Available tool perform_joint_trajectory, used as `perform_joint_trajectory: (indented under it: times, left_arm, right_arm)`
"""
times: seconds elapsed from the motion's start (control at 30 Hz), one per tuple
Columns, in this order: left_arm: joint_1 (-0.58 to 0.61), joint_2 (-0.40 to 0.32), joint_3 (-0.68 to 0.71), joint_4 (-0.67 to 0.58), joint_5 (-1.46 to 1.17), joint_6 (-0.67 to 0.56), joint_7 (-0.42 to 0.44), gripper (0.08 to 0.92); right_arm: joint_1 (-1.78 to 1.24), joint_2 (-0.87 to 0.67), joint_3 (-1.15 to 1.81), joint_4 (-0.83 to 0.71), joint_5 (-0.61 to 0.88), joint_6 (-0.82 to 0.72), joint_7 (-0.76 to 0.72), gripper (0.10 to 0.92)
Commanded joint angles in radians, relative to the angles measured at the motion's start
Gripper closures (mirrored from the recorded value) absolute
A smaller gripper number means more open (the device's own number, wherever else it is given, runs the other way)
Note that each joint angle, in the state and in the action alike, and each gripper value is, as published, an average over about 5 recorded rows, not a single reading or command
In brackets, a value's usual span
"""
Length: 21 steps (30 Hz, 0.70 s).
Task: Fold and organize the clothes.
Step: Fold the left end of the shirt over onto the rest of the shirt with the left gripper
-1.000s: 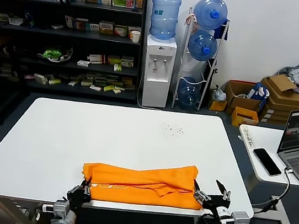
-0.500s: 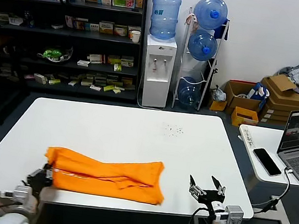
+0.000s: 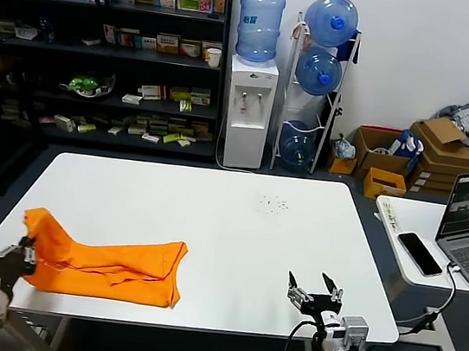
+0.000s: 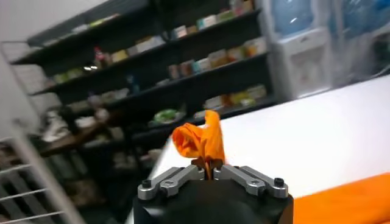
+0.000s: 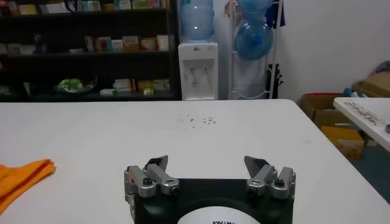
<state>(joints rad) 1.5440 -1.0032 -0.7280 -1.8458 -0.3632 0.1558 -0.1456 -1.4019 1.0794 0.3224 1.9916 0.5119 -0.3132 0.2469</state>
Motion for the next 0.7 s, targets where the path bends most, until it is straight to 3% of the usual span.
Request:
perform_joint_trajectory:
  times: [0.03,0.5,0.7]
  left_arm:
    - [-0.073,-0.118,0.370,-0.157,-0.171,0.092,-0.042,0.867]
    - [-0.142,-0.283,0.491,-0.109,-0.019,0.117,-0.062,0.867]
    - [-0.114,-0.255,0.427,-0.104,0.005,0.114,-0.031,0.823]
  right_arm:
    - [-0.012,0.018,0.009,0.003,-0.007,-0.003,0.004,0.203]
    - [-0.037,0.040,0.024,0.011,-0.011,-0.003,0.004,0.203]
    - [-0.036,0.031,0.020,0.022,-0.003,-0.002,0.002,0.203]
